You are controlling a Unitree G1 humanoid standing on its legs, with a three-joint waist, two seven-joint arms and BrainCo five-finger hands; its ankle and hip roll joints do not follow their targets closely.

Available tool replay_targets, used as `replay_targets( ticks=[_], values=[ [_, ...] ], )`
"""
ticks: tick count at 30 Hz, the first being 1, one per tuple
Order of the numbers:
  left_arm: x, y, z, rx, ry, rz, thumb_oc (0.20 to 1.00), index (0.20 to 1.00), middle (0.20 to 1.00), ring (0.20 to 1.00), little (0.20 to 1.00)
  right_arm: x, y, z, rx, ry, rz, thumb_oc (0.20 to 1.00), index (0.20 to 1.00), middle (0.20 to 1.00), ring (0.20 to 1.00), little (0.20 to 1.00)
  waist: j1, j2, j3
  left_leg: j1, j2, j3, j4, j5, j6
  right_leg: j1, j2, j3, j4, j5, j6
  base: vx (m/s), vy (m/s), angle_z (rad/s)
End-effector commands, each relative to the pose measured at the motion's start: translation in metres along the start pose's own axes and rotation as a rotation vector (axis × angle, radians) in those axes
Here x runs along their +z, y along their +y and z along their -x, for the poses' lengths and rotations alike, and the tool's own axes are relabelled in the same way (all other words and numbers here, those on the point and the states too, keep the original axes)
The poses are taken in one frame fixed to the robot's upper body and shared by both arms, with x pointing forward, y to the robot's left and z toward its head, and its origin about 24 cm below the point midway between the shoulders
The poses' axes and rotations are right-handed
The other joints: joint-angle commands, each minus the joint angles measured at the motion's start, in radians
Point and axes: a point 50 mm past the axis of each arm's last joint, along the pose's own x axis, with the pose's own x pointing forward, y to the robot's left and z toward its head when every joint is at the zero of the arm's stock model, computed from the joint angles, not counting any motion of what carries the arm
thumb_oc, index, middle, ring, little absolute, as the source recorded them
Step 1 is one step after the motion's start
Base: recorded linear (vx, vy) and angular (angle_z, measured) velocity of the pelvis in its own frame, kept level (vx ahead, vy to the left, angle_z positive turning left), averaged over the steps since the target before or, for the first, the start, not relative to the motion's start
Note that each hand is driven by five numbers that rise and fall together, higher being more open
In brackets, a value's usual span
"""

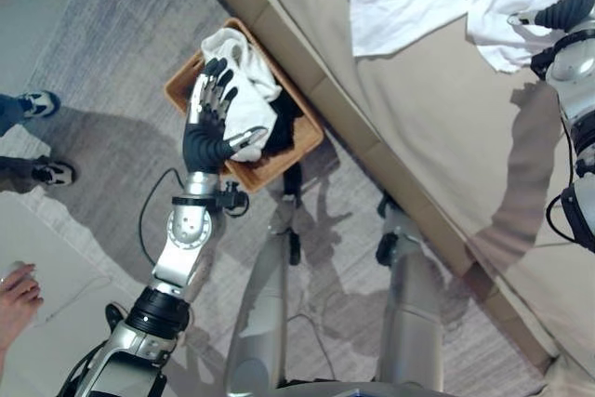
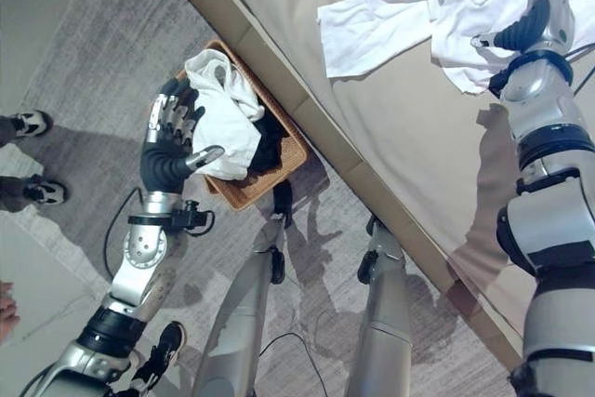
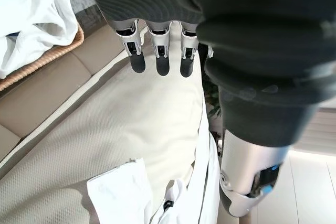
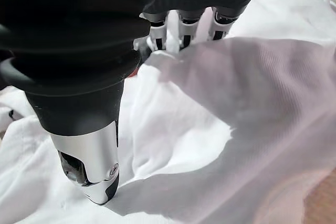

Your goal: Pick up clothes into the bucket

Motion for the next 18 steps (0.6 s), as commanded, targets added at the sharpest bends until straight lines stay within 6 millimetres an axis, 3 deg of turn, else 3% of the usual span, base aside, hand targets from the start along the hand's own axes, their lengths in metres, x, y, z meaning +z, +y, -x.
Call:
replay_targets(
  ticks=[1,2,3,4,6,15,16,18],
  values=[
    [0.0332,-0.0057,-0.0013,-0.035,-0.177,0.066,1.0,1.0,1.0,1.0,1.0,0.0194,-0.0202,-0.0092,-0.016,-0.088,0.075,1.0,1.0,1.0,1.0,1.0,0.017,0.052,-0.032,-0.042,0.042,-0.029,0.002,-0.011,-0.058,-0.039,0.023,0.026,0.015,0.017,0.066,-0.04,-0.012,0.02],
    [0.0338,-0.0057,-0.0017,-0.035,-0.18,0.07,1.0,1.0,1.0,1.0,1.0,0.0209,-0.0227,-0.0102,-0.016,-0.092,0.082,1.0,1.0,1.0,1.0,1.0,0.021,0.053,-0.03,-0.042,0.042,-0.029,-0.005,-0.007,-0.06,-0.041,0.021,0.024,0.013,0.016,0.067,0.0,0.0,0.0],
    [0.0339,-0.0057,-0.0018,-0.035,-0.18,0.07,1.0,1.0,1.0,1.0,1.0,0.0213,-0.0231,-0.0104,-0.016,-0.092,0.082,0.843,0.843,0.843,0.843,0.843,0.02,0.054,-0.029,-0.042,0.042,-0.029,-0.007,-0.006,-0.06,-0.042,0.021,0.024,0.013,0.017,0.067,0.0,0.0,0.0],
    [0.034,-0.006,-0.0022,-0.034,-0.182,0.073,1.0,1.0,1.0,1.0,1.0,0.0232,-0.0251,-0.0113,-0.016,-0.097,0.086,0.467,0.467,0.467,0.467,0.467,0.023,0.054,-0.027,-0.042,0.043,-0.029,-0.011,-0.004,-0.062,-0.042,0.02,0.023,0.011,0.018,0.068,0.0,0.0,0.0],
    [0.0342,-0.0063,-0.003,-0.033,-0.184,0.074,1.0,1.0,1.0,1.0,1.0,0.0242,-0.0271,-0.0122,-0.003,-0.101,0.103,0.2,0.2,0.2,0.2,0.2,0.027,0.057,-0.023,-0.046,0.043,-0.03,-0.016,0.002,-0.063,-0.046,0.019,0.021,0.01,0.018,0.069,0.0,0.0,0.0],
    [0.034,-0.0062,-0.007,-0.01,-0.193,0.078,1.0,1.0,1.0,1.0,1.0,0.0214,-0.0286,-0.0119,0.005,-0.103,0.115,0.2,0.2,0.2,0.2,0.2,0.025,0.06,-0.004,-0.044,0.04,-0.029,-0.047,0.014,-0.066,-0.05,0.021,0.018,-0.001,0.022,0.075,-0.01,0.0,0.0],
    [0.0345,-0.0063,-0.0078,-0.01,-0.197,0.077,1.0,1.0,1.0,1.0,1.0,0.0207,-0.0289,-0.0118,0.004,-0.101,0.112,0.2,0.2,0.2,0.2,0.2,0.023,0.06,0.005,-0.055,0.039,-0.022,-0.045,0.043,-0.058,-0.057,0.019,0.01,-0.01,0.052,0.063,-0.05,0.001,0.03],
    [0.0327,-0.0065,-0.008,-0.006,-0.19,0.085,1.0,1.0,1.0,1.0,1.0,0.0182,-0.0255,-0.0106,0.011,-0.093,0.104,0.2,0.2,0.2,0.2,0.2,0.021,0.058,0.0,-0.037,0.038,-0.028,-0.045,0.014,-0.064,-0.046,0.023,0.017,0.003,0.017,0.073,0.05,-0.003,0.02]
  ],
)
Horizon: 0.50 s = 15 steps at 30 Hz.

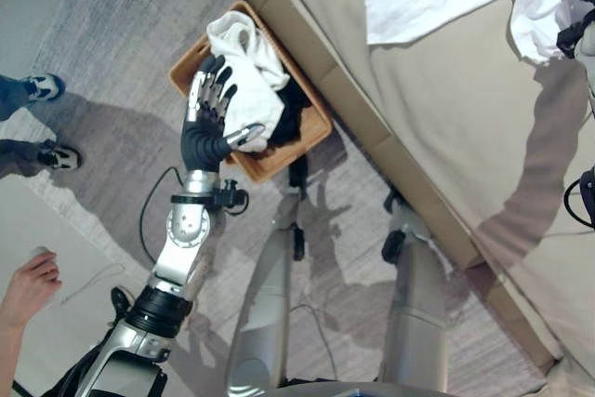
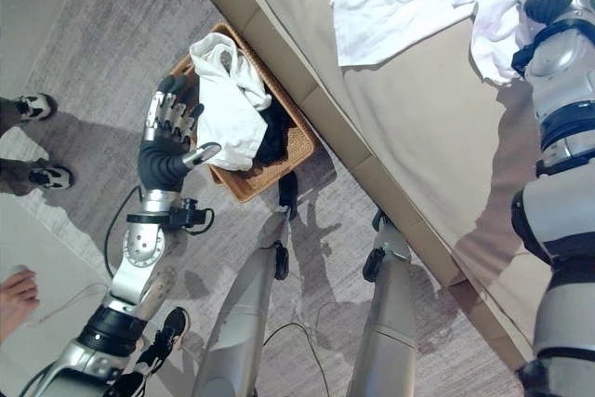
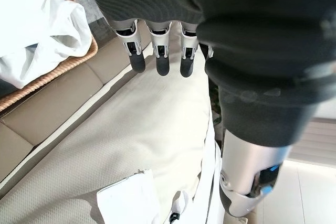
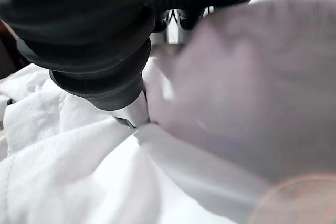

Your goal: Pick up clothes into the bucket

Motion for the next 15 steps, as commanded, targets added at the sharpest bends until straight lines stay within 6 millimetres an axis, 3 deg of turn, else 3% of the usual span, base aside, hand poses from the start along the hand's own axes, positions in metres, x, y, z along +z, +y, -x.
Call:
replay_targets(
  ticks=[1,5,6,7,8,15],
  values=[
    [0.029,-0.005,-0.004,-0.012,-0.168,0.043,1.0,1.0,1.0,1.0,1.0,0.012,0.003,0.0,0.028,-0.084,0.068,0.2,0.2,0.2,0.2,0.2,-0.005,0.055,-0.001,-0.002,0.041,-0.026,-0.023,-0.012,-0.048,-0.004,0.032,0.02,0.0,0.02,0.066,0.09,-0.003,0.03],
    [0.028,-0.004,-0.004,-0.01,-0.165,0.043,1.0,1.0,1.0,1.0,1.0,0.008,0.006,0.001,0.034,-0.075,0.065,0.2,0.2,0.2,0.2,0.2,-0.005,0.051,-0.01,0.01,0.039,-0.023,-0.022,-0.017,-0.046,0.003,0.032,0.023,0.0,0.018,0.065,-0.01,0.004,0.01],
    [0.028,-0.005,-0.004,-0.011,-0.166,0.043,1.0,1.0,1.0,1.0,1.0,0.008,0.007,0.002,0.031,-0.077,0.06,0.2,0.2,0.2,0.2,0.2,-0.007,0.05,-0.005,0.002,0.039,-0.015,-0.022,0.011,-0.038,0.0,0.029,0.017,-0.011,0.049,0.054,0.0,0.0,0.0],
    [0.027,-0.004,-0.004,-0.006,-0.161,0.036,1.0,1.0,1.0,1.0,1.0,0.009,0.008,0.002,0.031,-0.082,0.044,0.2,0.2,0.2,0.2,0.2,-0.009,0.048,-0.017,0.022,0.039,-0.021,-0.026,-0.016,-0.046,0.016,0.03,0.024,-0.008,0.02,0.065,-0.04,0.011,0.0],
    [0.027,-0.004,-0.005,-0.006,-0.164,0.032,1.0,1.0,1.0,1.0,1.0,0.008,0.01,0.003,0.03,-0.084,0.032,0.2,0.2,0.2,0.2,0.2,-0.012,0.044,-0.01,0.018,0.038,-0.013,-0.023,0.009,-0.039,0.017,0.028,0.015,-0.016,0.049,0.054,0.0,0.0,0.0],
    [0.015,-0.002,-0.005,0.021,-0.113,0.01,1.0,1.0,1.0,1.0,1.0,0.012,0.044,0.023,0.071,-0.166,-0.162,0.2,0.2,0.2,0.2,0.2,-0.053,0.008,-0.029,0.115,0.039,-0.014,-0.017,-0.013,-0.035,0.128,0.036,0.006,-0.034,0.05,0.052,-0.01,0.001,0.0]
  ],
)
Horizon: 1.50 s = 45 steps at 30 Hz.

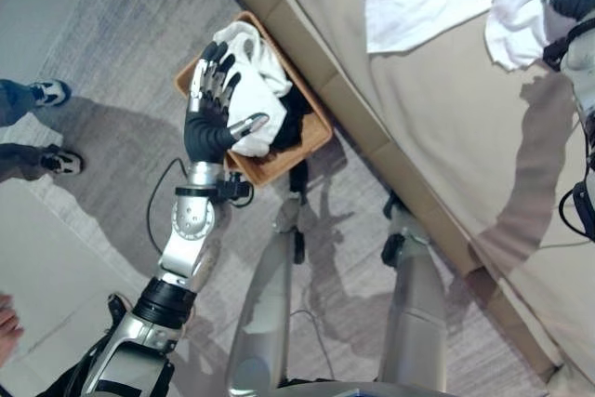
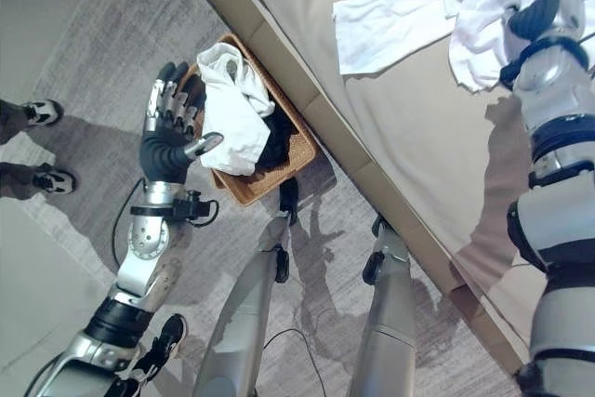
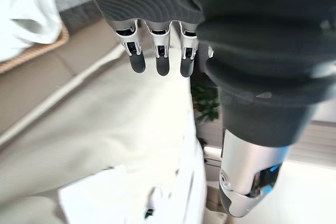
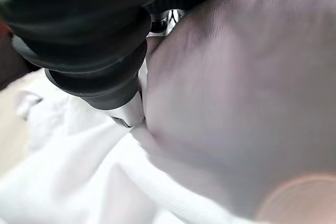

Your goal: Pick up clothes into the bucket

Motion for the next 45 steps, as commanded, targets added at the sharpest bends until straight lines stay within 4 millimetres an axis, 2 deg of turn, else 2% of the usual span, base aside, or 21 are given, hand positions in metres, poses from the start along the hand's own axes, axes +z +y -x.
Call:
replay_targets(
  ticks=[1,2,5,8,9,10,11,12,13,14,15,16,17,22,23,26,30,35,38,44,45],
  values=[
    [0.008,0.003,0.006,0.023,-0.066,-0.012,1.0,1.0,1.0,1.0,1.0,0.018,0.012,0.009,-0.009,-0.143,-0.128,0.2,0.2,0.2,0.2,0.2,-0.029,0.001,-0.028,0.049,0.037,-0.01,-0.01,-0.023,-0.03,0.057,0.036,0.012,-0.032,0.045,0.055,0.0,0.0,0.0],
    [0.003,0.003,0.006,0.02,-0.046,-0.033,1.0,1.0,1.0,1.0,1.0,0.016,0.027,0.02,0.014,-0.168,-0.206,0.2,0.2,0.2,0.2,0.2,-0.046,-0.007,-0.031,0.093,0.035,-0.014,-0.006,-0.034,-0.028,0.106,0.032,0.01,-0.037,0.045,0.057,0.0,0.0,0.0],
    [-0.001,0.003,0.007,0.022,-0.026,-0.039,1.0,1.0,1.0,1.0,1.0,0.014,0.031,0.025,0.02,-0.173,-0.23,0.2,0.2,0.2,0.2,0.2,-0.05,-0.013,-0.029,0.121,0.034,-0.017,-0.008,-0.039,-0.027,0.135,0.032,0.008,-0.044,0.045,0.057,0.0,0.0,0.0],
    [-0.017,0.009,0.009,0.052,0.046,-0.086,1.0,1.0,1.0,1.0,1.0,0.015,0.06,0.053,0.08,-0.224,-0.381,0.2,0.2,0.2,0.2,0.2,-0.084,-0.037,-0.031,0.216,0.036,-0.016,-0.013,-0.053,-0.024,0.254,0.032,0.005,-0.093,0.055,0.06,0.04,-0.001,-0.05],
    [-0.026,0.012,0.012,0.056,0.086,-0.134,1.0,1.0,1.0,1.0,1.0,0.011,0.075,0.073,0.129,-0.234,-0.451,0.2,0.2,0.2,0.2,0.2,-0.103,-0.054,-0.032,0.286,0.04,-0.011,-0.029,-0.057,-0.023,0.328,0.034,0.002,-0.124,0.062,0.063,0.06,-0.005,-0.06],
    [-0.026,0.012,0.013,0.054,0.087,-0.134,1.0,1.0,1.0,1.0,1.0,0.01,0.075,0.074,0.129,-0.231,-0.451,0.2,0.2,0.2,0.2,0.2,-0.101,-0.055,-0.029,0.291,0.04,-0.011,-0.031,-0.057,-0.023,0.333,0.034,0.002,-0.126,0.062,0.063,0.09,-0.001,-0.06],
    [-0.034,0.016,0.018,0.072,0.133,-0.146,1.0,1.0,1.0,1.0,1.0,0.004,0.089,0.091,0.174,-0.218,-0.517,0.2,0.2,0.2,0.2,0.2,-0.112,-0.069,-0.035,0.346,0.044,-0.006,-0.046,-0.06,-0.021,0.396,0.039,-0.001,-0.16,0.071,0.066,0.04,0.002,-0.05],
    [-0.034,0.016,0.019,0.071,0.134,-0.146,1.0,1.0,1.0,1.0,1.0,0.003,0.089,0.092,0.174,-0.216,-0.517,0.2,0.2,0.2,0.2,0.2,-0.11,-0.069,-0.033,0.35,0.044,-0.006,-0.048,-0.06,-0.021,0.401,0.039,-0.001,-0.163,0.072,0.066,0.1,0.003,-0.11],
    [-0.042,0.021,0.024,0.077,0.174,-0.166,1.0,1.0,1.0,1.0,1.0,0.0,0.1,0.11,0.227,-0.213,-0.571,0.2,0.2,0.2,0.2,0.2,-0.125,-0.085,-0.042,0.397,0.049,0.001,-0.058,-0.065,-0.021,0.463,0.046,-0.001,-0.208,0.084,0.07,0.05,0.001,-0.15],
    [-0.042,0.021,0.024,0.076,0.175,-0.166,1.0,1.0,1.0,1.0,1.0,-0.001,0.1,0.11,0.227,-0.212,-0.571,0.2,0.2,0.2,0.2,0.2,-0.123,-0.086,-0.04,0.401,0.049,0.002,-0.059,-0.065,-0.021,0.467,0.046,-0.001,-0.21,0.085,0.07,0.1,0.007,-0.15],
    [-0.047,0.024,0.029,0.079,0.209,-0.193,1.0,1.0,1.0,1.0,1.0,-0.004,0.109,0.127,0.273,-0.205,-0.633,0.2,0.2,0.2,0.2,0.2,-0.135,-0.098,-0.059,0.443,0.055,0.009,-0.067,-0.072,-0.021,0.524,0.054,0.001,-0.257,0.097,0.074,0.04,0.009,-0.11],
    [-0.047,0.024,0.029,0.078,0.209,-0.193,1.0,1.0,1.0,1.0,1.0,-0.004,0.109,0.127,0.273,-0.204,-0.634,0.2,0.2,0.2,0.2,0.2,-0.135,-0.1,-0.059,0.442,0.053,0.009,-0.07,-0.067,-0.02,0.524,0.053,0.0,-0.262,0.102,0.074,0.12,0.017,-0.15],
    [-0.051,0.03,0.036,0.083,0.238,-0.22,1.0,1.0,1.0,1.0,1.0,-0.006,0.111,0.139,0.301,-0.206,-0.695,0.2,0.2,0.2,0.2,0.2,-0.142,-0.109,-0.081,0.487,0.061,0.017,-0.072,-0.083,-0.02,0.577,0.061,0.007,-0.298,0.108,0.076,0.06,0.012,-0.2],
    [-0.06,0.044,0.052,0.081,0.324,-0.294,1.0,1.0,1.0,1.0,1.0,-0.001,0.103,0.154,0.384,-0.282,-0.753,0.2,0.2,0.2,0.2,0.2,-0.154,-0.138,-0.143,0.592,0.076,0.037,-0.079,-0.106,-0.022,0.69,0.086,0.025,-0.367,0.12,0.078,0.11,0.01,-0.18],
    [-0.06,0.044,0.052,0.081,0.324,-0.294,1.0,1.0,1.0,1.0,1.0,-0.001,0.102,0.154,0.384,-0.282,-0.754,0.2,0.2,0.2,0.2,0.2,-0.155,-0.14,-0.143,0.59,0.074,0.037,-0.082,-0.101,-0.021,0.689,0.084,0.026,-0.369,0.124,0.078,0.05,0.011,-0.17],
    [-0.066,0.051,0.063,0.046,0.392,-0.36,1.0,1.0,1.0,1.0,1.0,0.013,0.091,0.154,0.435,-0.368,-0.828,0.2,0.2,0.2,0.2,0.2,-0.161,-0.155,-0.208,0.67,0.09,0.072,-0.101,-0.116,-0.026,0.745,0.105,0.042,-0.413,0.132,0.089,0.1,0.01,-0.14],
    [-0.069,0.05,0.064,0.002,0.414,-0.395,1.0,1.0,1.0,1.0,1.0,0.027,0.082,0.15,0.459,-0.431,-0.89,0.2,0.2,0.2,0.2,0.2,-0.16,-0.161,-0.246,0.738,0.097,0.103,-0.118,-0.122,-0.028,0.789,0.117,0.058,-0.422,0.129,0.089,0.1,0.024,-0.37],
    [-0.07,0.034,0.057,-0.14,0.42,-0.368,1.0,1.0,1.0,1.0,1.0,0.049,0.071,0.149,0.536,-0.508,-1.032,0.2,0.2,0.2,0.2,0.2,-0.173,-0.168,-0.316,0.829,0.11,0.137,-0.131,-0.14,-0.031,0.855,0.135,0.082,-0.431,0.111,0.088,0.08,0.008,-0.18],
    [-0.069,0.025,0.053,-0.206,0.406,-0.361,1.0,1.0,1.0,1.0,1.0,0.061,0.061,0.148,0.581,-0.582,-1.005,0.2,0.2,0.2,0.2,0.2,-0.177,-0.17,-0.334,0.858,0.114,0.145,-0.139,-0.143,-0.033,0.876,0.14,0.087,-0.433,0.106,0.088,0.06,0.0,-0.16],
    [-0.071,-0.012,0.03,-0.327,0.354,-0.252,1.0,1.0,1.0,1.0,1.0,0.083,0.036,0.15,0.713,-0.713,-1.013,0.2,0.2,0.2,0.2,0.2,-0.207,-0.173,-0.397,0.925,0.12,0.172,-0.195,-0.13,-0.038,0.913,0.152,0.095,-0.442,0.1,0.089,0.05,0.0,-0.08],
    [-0.071,-0.012,0.029,-0.327,0.354,-0.25,1.0,1.0,1.0,1.0,1.0,0.083,0.036,0.149,0.713,-0.713,-1.012,0.2,0.2,0.2,0.2,0.2,-0.207,-0.172,-0.396,0.927,0.12,0.172,-0.197,-0.129,-0.038,0.914,0.152,0.095,-0.442,0.099,0.089,0.02,-0.007,-0.06]
  ],
)
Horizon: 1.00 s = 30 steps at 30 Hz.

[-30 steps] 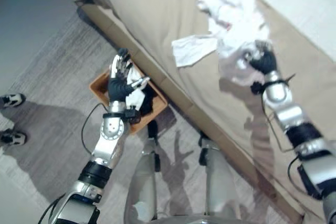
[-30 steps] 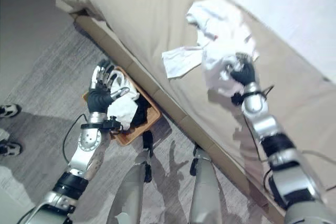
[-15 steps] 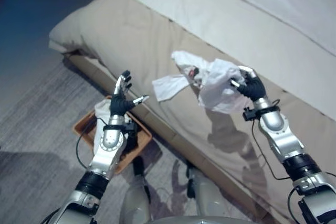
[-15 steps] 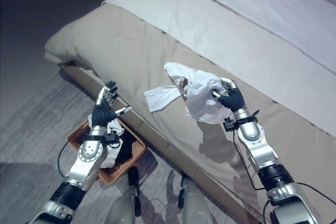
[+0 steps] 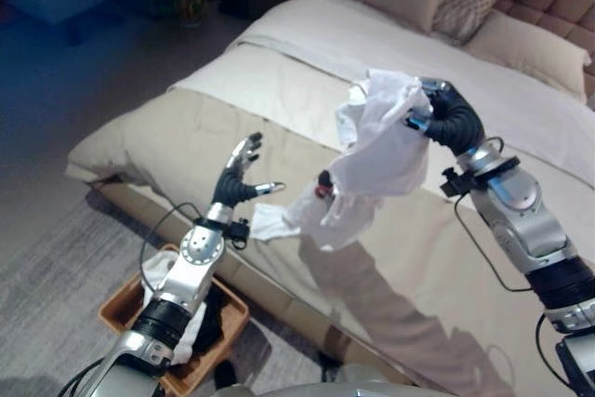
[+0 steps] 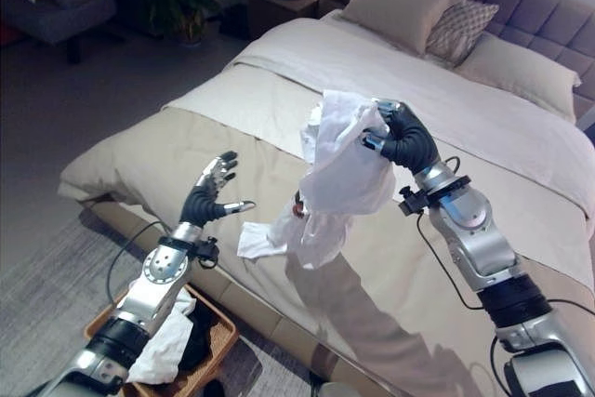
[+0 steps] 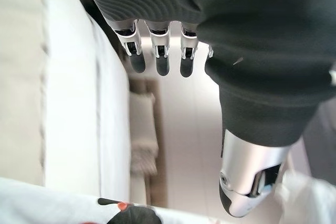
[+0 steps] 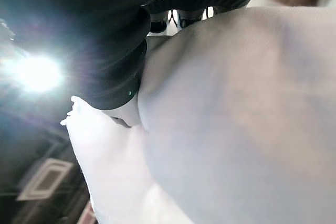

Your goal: Pick up clothes into the bucket

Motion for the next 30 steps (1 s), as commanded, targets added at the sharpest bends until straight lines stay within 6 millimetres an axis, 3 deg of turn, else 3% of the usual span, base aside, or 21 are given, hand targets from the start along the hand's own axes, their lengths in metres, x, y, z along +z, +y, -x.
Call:
replay_targets(
  ticks=[1,8,13,18,24,30],
  values=[
    [0.025,-0.017,-0.029,-0.087,-0.116,0.001,1.0,1.0,1.0,1.0,1.0,0.04,-0.001,-0.017,0.08,-0.168,-0.04,0.2,0.2,0.2,0.2,0.2,-0.017,-0.03,-0.09,0.023,0.005,-0.007,0.058,-0.045,0.001,0.014,-0.025,0.008,0.03,0.023,0.066,0.0,0.0,0.0],
    [0.038,-0.045,-0.051,-0.243,-0.116,0.101,1.0,1.0,1.0,1.0,1.0,0.036,-0.001,-0.012,0.09,-0.142,-0.087,0.2,0.2,0.2,0.2,0.2,-0.037,-0.018,-0.111,0.045,0.001,-0.005,0.053,-0.046,0.005,0.034,-0.023,0.009,0.026,0.022,0.067,0.01,0.0,-0.02],
    [0.024,-0.075,-0.055,-0.367,-0.007,0.207,1.0,1.0,1.0,1.0,1.0,0.038,0.004,-0.018,0.131,-0.138,-0.105,0.2,0.2,0.2,0.2,0.2,-0.051,-0.012,-0.123,0.058,-0.001,0.002,0.049,-0.048,0.006,0.042,-0.022,0.015,0.023,0.025,0.068,0.0,0.005,-0.07],
    [0.009,-0.124,-0.045,-0.545,0.153,0.544,1.0,1.0,1.0,1.0,1.0,0.038,0.009,-0.026,0.155,-0.149,-0.138,0.2,0.2,0.2,0.2,0.2,-0.071,-0.008,-0.141,0.06,-0.003,0.006,0.044,-0.047,0.008,0.04,-0.022,0.022,0.022,0.03,0.069,0.0,0.003,-0.02],
    [-0.01,-0.138,-0.024,-0.653,0.284,0.745,1.0,1.0,1.0,1.0,1.0,0.038,0.009,-0.033,0.166,-0.157,-0.148,0.2,0.2,0.2,0.2,0.2,-0.083,-0.005,-0.152,0.065,-0.004,0.014,0.045,-0.052,0.011,0.038,-0.02,0.036,0.023,0.031,0.066,0.01,0.001,-0.03],
    [-0.022,-0.145,-0.01,-0.738,0.355,0.694,1.0,1.0,1.0,1.0,1.0,0.039,0.004,-0.035,0.167,-0.152,-0.13,0.2,0.2,0.2,0.2,0.2,-0.088,-0.003,-0.152,0.059,-0.007,0.013,0.052,-0.054,0.011,0.035,-0.02,0.038,0.029,0.03,0.062,0.0,0.004,-0.04]
  ],
)
